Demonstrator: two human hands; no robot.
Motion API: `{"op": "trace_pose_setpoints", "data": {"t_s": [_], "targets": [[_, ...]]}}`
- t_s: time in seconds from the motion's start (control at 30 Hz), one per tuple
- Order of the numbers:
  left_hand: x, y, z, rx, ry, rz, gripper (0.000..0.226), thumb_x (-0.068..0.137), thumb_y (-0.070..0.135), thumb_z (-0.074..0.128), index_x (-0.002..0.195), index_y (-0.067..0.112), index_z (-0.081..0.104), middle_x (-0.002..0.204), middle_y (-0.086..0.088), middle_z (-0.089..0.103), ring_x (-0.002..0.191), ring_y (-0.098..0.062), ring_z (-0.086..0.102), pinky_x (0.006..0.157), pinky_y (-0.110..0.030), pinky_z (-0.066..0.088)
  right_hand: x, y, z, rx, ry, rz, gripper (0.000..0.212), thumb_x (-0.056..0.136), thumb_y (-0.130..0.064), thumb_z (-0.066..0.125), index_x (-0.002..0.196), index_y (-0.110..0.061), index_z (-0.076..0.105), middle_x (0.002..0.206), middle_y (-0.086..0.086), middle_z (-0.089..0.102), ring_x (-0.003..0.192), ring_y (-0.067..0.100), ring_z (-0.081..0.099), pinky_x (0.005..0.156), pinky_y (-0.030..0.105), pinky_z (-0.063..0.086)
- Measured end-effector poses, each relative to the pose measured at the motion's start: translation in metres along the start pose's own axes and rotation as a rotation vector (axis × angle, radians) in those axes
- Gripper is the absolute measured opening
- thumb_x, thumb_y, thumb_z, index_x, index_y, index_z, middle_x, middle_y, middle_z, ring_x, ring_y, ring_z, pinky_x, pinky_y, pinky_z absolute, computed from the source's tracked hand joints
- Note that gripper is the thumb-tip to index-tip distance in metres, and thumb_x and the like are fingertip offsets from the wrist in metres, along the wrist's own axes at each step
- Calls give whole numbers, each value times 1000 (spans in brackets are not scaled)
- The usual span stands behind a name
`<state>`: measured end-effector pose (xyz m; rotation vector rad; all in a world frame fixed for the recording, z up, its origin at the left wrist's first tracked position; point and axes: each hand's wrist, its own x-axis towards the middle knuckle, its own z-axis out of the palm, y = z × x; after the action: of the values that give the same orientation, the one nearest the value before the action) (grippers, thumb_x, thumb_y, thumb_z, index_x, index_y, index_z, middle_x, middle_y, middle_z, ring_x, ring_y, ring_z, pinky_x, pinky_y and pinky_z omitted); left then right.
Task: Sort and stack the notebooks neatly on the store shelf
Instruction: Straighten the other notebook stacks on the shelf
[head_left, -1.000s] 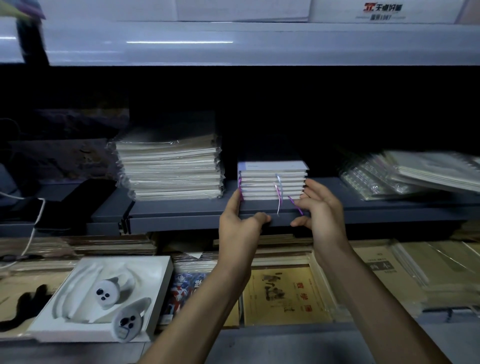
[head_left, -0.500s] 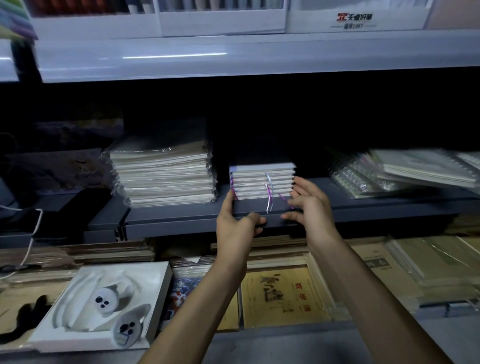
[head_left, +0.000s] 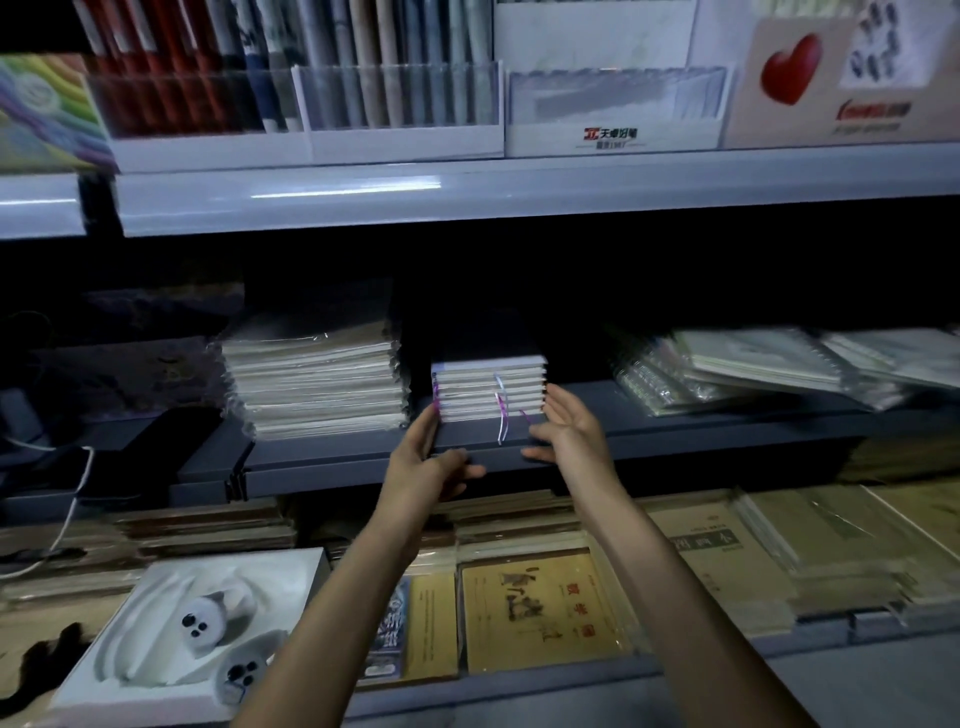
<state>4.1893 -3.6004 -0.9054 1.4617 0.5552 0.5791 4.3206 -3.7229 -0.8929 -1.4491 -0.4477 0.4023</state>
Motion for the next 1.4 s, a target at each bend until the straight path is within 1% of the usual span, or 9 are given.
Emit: {"op": "trace_pose_setpoints", "data": {"t_s": [0.1, 0.17, 0.23, 0.33, 0.53, 0.67, 0.83, 1.13, 1.4], "targets": [[-5, -4, 8, 70, 7, 70, 79, 99, -6, 60, 164, 26, 29, 142, 14, 62, 92, -17, 78, 84, -29, 62, -11, 4, -8, -144, -57, -52, 66, 97, 9, 51, 155, -20, 40, 157, -2, 43, 131, 3, 52, 100, 29, 54], [-18, -16, 8, 188, 5, 147, 79, 102, -2, 60, 164, 34, 27, 117, 35, 68, 92, -16, 75, 87, -40, 61, -20, 6, -16, -301, -81, -83, 66, 99, 1, 51, 157, -28, 38, 156, -10, 43, 125, -7, 52, 95, 13, 47], [-37, -40, -4, 351, 6, 270, 76, 104, 6, 60, 161, 44, 28, 137, 45, 53, 107, -12, 70, 94, -39, 59, -26, 11, -24, -520, -62, -145, 64, 102, -8, 51, 158, -33, 34, 157, -12, 41, 129, 1, 49, 96, 13, 40], [-54, -64, -29, 703, 46, 432, 73, 104, 16, 61, 162, 45, 27, 166, 35, 22, 145, 9, 38, 111, -33, 49, -25, 17, -34, -848, -52, -301, 62, 104, -14, 47, 161, -30, 28, 164, -14, 30, 146, 10, 36, 110, 21, 34], [-41, -53, -20, 1124, 161, 834, 51, 98, 27, 56, 148, 21, 58, 142, 2, 62, 122, -21, 58, 99, -37, 42, -24, 37, -47, -1296, -72, -478, 68, 97, -10, 53, 161, -22, 32, 169, 3, 22, 151, 24, 32, 113, 42, 39], [-27, -60, 1, 1230, 259, 875, 55, 95, 23, 63, 149, 17, 56, 148, -6, 57, 134, -29, 52, 111, -45, 35, -22, 53, -52, -1359, 50, -568, 66, 89, -5, 58, 154, -15, 45, 160, 20, 38, 152, 36, 30, 114, 52, 36], [-7, -73, 32, 1288, 313, 883, 64, 102, 39, 57, 160, 17, 42, 156, -6, 53, 148, -29, 44, 125, -56, 24, -28, 56, -70, -1476, 12, -586, 79, 91, -10, 57, 162, -22, 27, 167, 13, 26, 157, 35, 16, 124, 55, 20], [43, -116, 56, 1206, 662, 996, 62, 88, 55, 73, 131, 10, 72, 128, -15, 68, 132, -33, 51, 117, -65, 31, -16, 58, -86, -1406, -153, -612, 96, 85, -11, 63, 165, -26, 12, 172, 8, 9, 159, 32, 0, 128, 50, 9], [57, -125, 57, 1185, 705, 1075, 58, 85, 49, 76, 131, 15, 67, 134, -4, 51, 131, -29, 49, 118, -62, 30, -21, 59, -82, -1361, -116, -614, 95, 79, -10, 60, 164, -22, 18, 171, 10, 12, 159, 34, 0, 127, 54, 8]]}}
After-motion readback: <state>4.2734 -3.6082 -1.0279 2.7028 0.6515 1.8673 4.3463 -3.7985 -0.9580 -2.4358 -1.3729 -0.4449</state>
